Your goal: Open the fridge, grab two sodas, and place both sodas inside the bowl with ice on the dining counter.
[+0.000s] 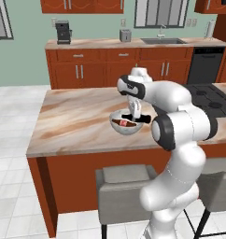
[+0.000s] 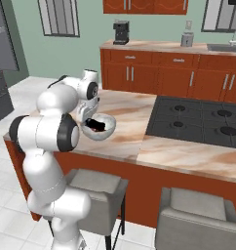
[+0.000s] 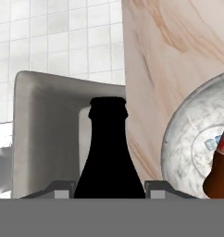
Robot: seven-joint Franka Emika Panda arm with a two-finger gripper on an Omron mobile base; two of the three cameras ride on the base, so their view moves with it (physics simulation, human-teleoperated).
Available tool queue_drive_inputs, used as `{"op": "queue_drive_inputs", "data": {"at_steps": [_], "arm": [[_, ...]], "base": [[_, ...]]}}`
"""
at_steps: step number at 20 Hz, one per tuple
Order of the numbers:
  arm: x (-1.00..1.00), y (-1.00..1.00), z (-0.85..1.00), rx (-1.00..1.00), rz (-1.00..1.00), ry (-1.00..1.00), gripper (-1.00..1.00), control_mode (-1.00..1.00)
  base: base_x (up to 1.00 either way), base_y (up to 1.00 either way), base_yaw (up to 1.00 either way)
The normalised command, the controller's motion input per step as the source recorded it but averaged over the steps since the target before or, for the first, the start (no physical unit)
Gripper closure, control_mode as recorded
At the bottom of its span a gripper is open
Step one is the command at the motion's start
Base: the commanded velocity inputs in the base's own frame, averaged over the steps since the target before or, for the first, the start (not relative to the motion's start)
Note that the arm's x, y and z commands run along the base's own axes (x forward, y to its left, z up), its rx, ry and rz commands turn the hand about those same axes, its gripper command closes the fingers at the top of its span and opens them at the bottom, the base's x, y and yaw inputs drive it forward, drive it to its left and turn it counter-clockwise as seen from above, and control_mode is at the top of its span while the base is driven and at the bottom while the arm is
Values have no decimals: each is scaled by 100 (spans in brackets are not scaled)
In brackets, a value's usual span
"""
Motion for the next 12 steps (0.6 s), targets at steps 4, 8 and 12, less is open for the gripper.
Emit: {"op": "queue_drive_inputs", "data": {"at_steps": [4, 8, 12], "arm": [[36, 7, -19, 0, 0, 0, 100, -100], [39, 6, -19, 0, 2, 0, 100, -100], [40, 3, -21, 0, 2, 0, 100, -100]], "base": [[0, 0, 0], [0, 0, 0], [0, 0, 0]]}}
